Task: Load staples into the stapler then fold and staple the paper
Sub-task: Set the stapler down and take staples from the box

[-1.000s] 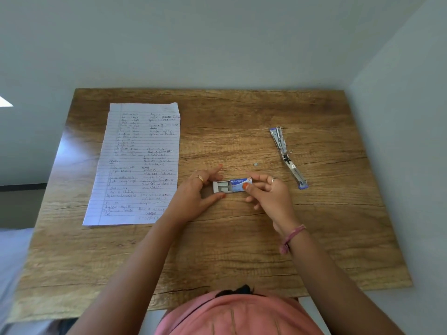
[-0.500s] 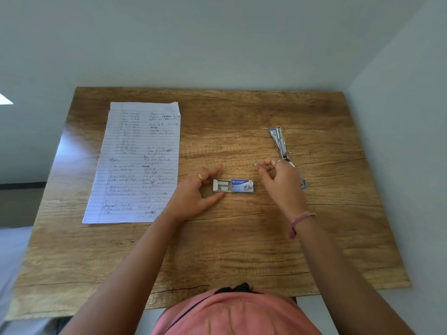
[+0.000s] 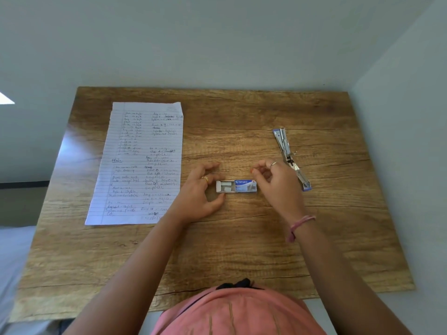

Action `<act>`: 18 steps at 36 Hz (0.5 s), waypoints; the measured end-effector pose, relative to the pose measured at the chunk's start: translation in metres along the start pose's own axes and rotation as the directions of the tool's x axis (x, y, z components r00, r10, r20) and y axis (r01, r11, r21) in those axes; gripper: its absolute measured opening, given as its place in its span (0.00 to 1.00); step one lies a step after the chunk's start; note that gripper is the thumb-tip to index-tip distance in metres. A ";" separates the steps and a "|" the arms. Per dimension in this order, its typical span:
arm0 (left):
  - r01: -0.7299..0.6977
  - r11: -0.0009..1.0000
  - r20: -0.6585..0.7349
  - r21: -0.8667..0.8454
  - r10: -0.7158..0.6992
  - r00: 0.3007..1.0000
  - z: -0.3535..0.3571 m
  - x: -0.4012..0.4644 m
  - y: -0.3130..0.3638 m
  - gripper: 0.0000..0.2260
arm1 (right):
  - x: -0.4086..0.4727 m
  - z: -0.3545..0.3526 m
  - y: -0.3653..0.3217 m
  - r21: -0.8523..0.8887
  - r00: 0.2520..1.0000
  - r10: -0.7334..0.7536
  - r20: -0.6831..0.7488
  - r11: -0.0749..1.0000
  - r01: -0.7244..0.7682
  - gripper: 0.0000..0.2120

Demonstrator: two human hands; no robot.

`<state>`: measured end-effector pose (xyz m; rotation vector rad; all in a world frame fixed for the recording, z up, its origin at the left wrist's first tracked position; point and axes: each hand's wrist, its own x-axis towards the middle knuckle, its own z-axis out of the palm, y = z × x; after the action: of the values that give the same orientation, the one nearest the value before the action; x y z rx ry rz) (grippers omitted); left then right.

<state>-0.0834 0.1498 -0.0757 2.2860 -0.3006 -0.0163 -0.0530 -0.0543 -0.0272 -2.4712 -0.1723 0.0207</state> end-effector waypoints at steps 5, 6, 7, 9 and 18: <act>-0.014 0.999 -0.046 0.041 0.016 0.999 0.002 -0.001 0.004 0.16 | -0.004 0.006 -0.018 -0.152 0.967 -0.039 0.253 0.985 0.080 0.09; -0.015 0.999 -0.049 0.044 0.017 0.999 0.003 -0.001 0.004 0.16 | -0.005 0.009 -0.020 -0.178 0.968 -0.014 0.251 0.982 0.060 0.10; -0.017 0.999 -0.051 0.048 0.019 0.999 0.003 -0.001 0.005 0.16 | -0.006 0.012 -0.023 -0.197 0.970 0.015 0.241 0.980 0.034 0.11; -0.014 0.998 -0.051 0.060 0.017 0.999 0.003 -0.001 0.007 0.16 | -0.007 0.017 -0.027 -0.227 0.976 0.053 0.211 0.974 -0.003 0.11; 0.019 0.997 -0.035 0.079 -0.016 0.999 0.003 -0.001 0.011 0.17 | -0.006 0.025 -0.045 -0.439 0.984 0.091 0.154 0.898 -0.014 0.16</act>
<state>-0.0873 0.1411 -0.0701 2.3655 -0.2676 0.0258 -0.0657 -0.0050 -0.0196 -2.9253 -0.2007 0.2445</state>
